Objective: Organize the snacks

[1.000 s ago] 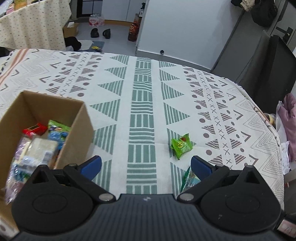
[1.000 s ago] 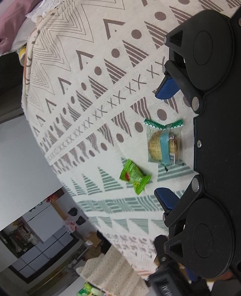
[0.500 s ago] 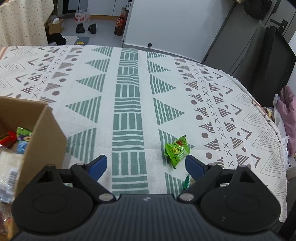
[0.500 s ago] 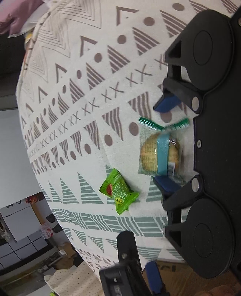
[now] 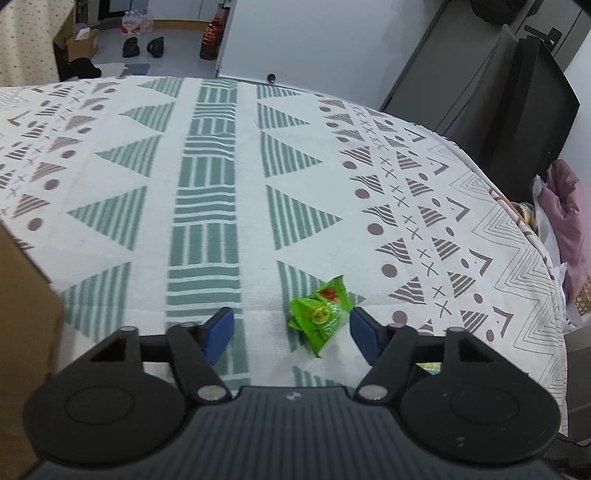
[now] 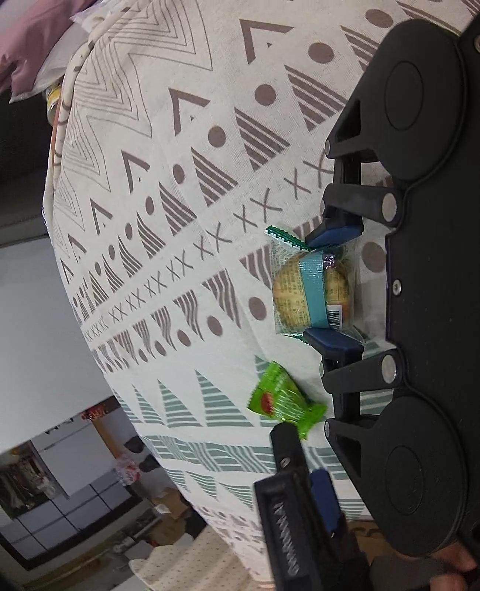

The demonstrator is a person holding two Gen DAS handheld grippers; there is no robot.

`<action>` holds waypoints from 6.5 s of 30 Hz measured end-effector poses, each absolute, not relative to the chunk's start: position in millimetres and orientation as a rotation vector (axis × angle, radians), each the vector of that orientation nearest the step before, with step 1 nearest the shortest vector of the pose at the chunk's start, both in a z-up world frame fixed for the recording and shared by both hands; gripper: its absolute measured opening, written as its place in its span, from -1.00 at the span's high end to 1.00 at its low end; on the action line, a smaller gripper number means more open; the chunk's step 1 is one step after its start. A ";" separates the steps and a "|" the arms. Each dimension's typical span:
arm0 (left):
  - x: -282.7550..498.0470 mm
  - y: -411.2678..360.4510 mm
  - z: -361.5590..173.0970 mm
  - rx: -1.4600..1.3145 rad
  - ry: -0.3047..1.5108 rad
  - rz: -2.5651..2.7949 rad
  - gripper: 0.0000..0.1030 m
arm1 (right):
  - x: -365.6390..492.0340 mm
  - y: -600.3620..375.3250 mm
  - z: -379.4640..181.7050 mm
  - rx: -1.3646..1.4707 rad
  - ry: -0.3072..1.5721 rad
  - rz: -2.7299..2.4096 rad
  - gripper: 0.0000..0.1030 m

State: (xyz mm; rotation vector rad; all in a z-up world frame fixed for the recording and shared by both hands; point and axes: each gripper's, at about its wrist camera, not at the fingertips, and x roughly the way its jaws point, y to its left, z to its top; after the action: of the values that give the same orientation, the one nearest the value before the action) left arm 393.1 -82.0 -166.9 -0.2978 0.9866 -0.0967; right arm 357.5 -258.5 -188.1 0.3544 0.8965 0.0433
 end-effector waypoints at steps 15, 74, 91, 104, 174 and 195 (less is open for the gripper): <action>410.0 -92.3 -183.1 -0.332 1.004 -0.125 0.46 | 366.4 -273.0 -187.1 0.466 0.896 0.045 0.10; 240.6 87.7 -17.9 -0.360 0.712 0.204 0.49 | 298.3 -134.7 -77.1 0.388 0.738 0.469 0.10; 234.9 152.7 -48.9 -0.467 0.810 0.214 0.41 | 298.0 -87.2 -75.2 0.328 0.735 0.478 0.10; 230.1 195.8 -33.0 -0.452 0.827 0.216 -0.23 | 301.6 -37.4 -64.6 0.299 0.715 0.567 -0.01; -1.2 92.4 87.6 -0.236 0.705 0.074 -0.99 | 46.1 -222.7 31.9 0.287 0.592 0.452 -1.00; -23.9 93.1 88.1 -0.185 0.700 0.078 -0.99 | 24.6 -221.8 33.2 0.213 0.571 0.455 -1.00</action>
State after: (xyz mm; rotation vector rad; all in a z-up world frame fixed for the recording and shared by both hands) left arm -23.9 93.1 88.1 -0.1850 0.7000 0.0777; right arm 24.6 -221.8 33.2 0.2127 0.5710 0.4549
